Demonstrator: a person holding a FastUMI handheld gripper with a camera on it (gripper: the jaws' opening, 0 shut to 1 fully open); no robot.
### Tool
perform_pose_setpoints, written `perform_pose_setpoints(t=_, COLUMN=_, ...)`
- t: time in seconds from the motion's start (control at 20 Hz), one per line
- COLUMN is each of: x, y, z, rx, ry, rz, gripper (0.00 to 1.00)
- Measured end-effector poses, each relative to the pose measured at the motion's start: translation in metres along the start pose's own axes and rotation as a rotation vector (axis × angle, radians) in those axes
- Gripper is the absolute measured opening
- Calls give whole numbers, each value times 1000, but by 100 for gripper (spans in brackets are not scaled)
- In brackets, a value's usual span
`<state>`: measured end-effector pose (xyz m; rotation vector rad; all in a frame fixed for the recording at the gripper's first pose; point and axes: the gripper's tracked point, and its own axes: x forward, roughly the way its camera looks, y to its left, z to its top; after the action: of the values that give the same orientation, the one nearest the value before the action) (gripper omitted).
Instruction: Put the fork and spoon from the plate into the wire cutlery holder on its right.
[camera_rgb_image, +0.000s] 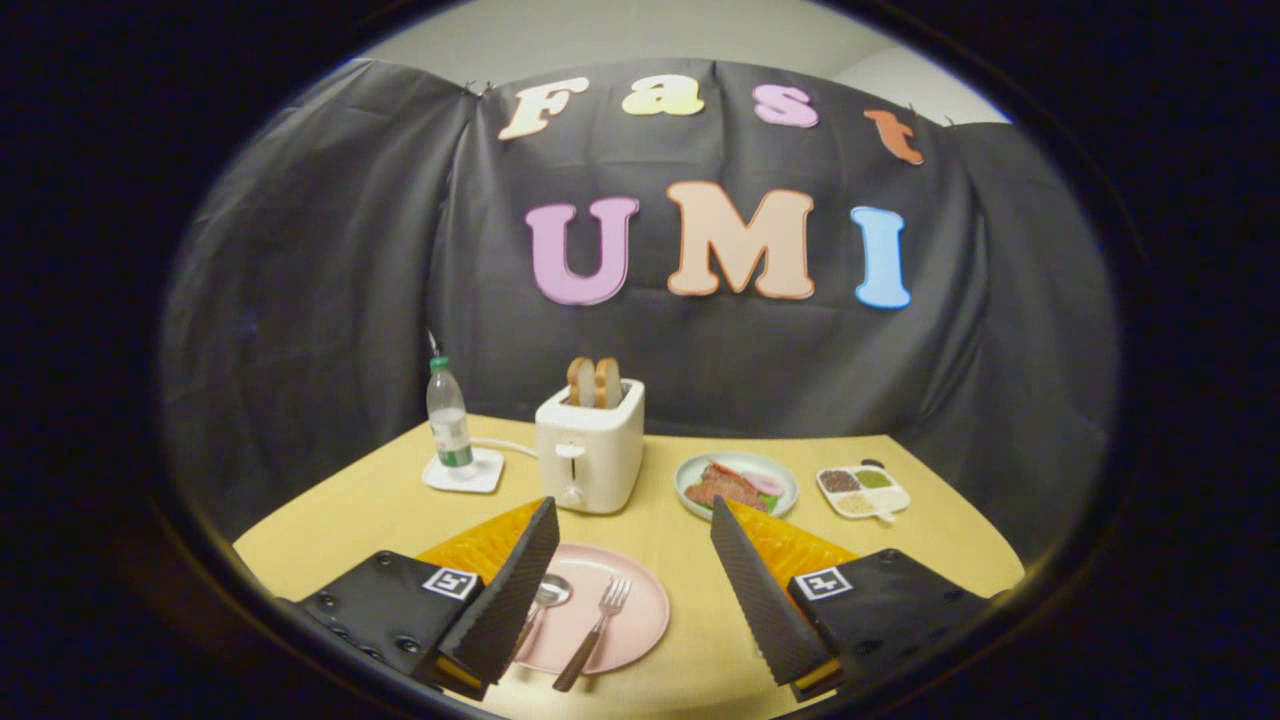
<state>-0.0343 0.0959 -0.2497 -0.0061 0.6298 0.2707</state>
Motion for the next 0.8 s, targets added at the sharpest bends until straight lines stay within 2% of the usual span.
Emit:
perform_pose_setpoints(t=0.4, x=26, y=17, z=-96, rx=-93, ry=246, rz=67, gripper=98)
perform_pose_setpoints(t=0.7, x=31, y=25, z=-147, rx=-119, ry=406, rz=91, gripper=96)
perform_pose_setpoints(t=0.8, x=33, y=27, z=-162, rx=-114, ry=453, rz=91, gripper=87)
